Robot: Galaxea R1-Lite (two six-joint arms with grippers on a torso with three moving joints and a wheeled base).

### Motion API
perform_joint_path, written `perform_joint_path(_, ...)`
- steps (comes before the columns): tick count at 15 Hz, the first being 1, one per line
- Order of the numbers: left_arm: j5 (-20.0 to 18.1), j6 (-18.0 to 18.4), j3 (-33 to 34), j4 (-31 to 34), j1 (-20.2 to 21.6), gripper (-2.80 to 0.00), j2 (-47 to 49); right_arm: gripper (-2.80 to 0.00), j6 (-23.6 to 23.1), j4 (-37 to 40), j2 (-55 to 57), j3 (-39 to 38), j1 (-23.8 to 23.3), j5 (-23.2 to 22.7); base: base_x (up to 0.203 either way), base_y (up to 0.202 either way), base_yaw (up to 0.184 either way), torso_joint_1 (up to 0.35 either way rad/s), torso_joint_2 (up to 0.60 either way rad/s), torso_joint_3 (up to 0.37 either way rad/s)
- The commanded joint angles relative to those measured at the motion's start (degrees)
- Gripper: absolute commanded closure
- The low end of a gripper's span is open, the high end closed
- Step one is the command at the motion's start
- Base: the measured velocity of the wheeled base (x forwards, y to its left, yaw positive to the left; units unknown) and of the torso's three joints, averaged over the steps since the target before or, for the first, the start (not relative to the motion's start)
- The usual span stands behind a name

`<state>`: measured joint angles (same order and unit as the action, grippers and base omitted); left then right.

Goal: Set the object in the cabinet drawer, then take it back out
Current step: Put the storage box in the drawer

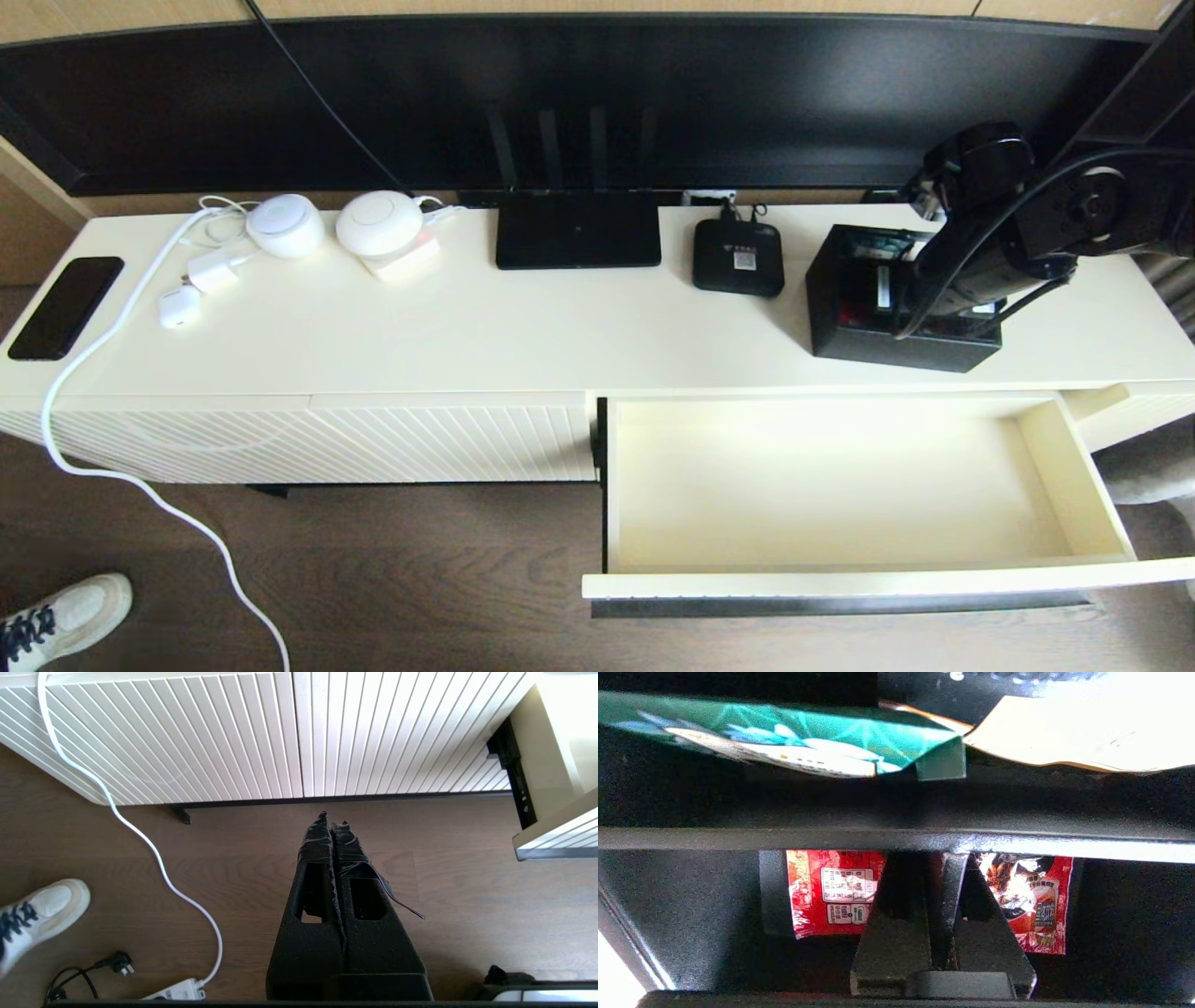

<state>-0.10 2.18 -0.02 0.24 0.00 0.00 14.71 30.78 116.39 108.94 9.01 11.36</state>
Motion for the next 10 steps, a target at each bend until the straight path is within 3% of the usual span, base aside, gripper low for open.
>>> perform_joint_path(1, 0.0, 0.0, 0.0, 0.0, 0.0, 0.0, 0.1, 0.0, 0.0, 0.4, -1.4, -1.0, 0.1, 0.1, 0.0, 0.0, 0.0, 0.0, 0.0, 0.0)
perform_joint_path(7, 0.0, 0.0, 0.0, 0.0, 0.0, 0.0, 0.0, 0.0, -1.2, 0.4, -11.1, -7.0, 0.6, 0.1, 0.0, 0.0, 0.0, 0.0, 0.0, 0.0)
perform_joint_path(10, 0.0, 0.0, -0.1, 0.0, 0.0, 0.0, 0.1, 0.0, -2.2, 0.4, -18.3, -14.6, 2.0, 0.0, 0.0, 0.0, 0.0, 0.0, 0.0, 0.0)
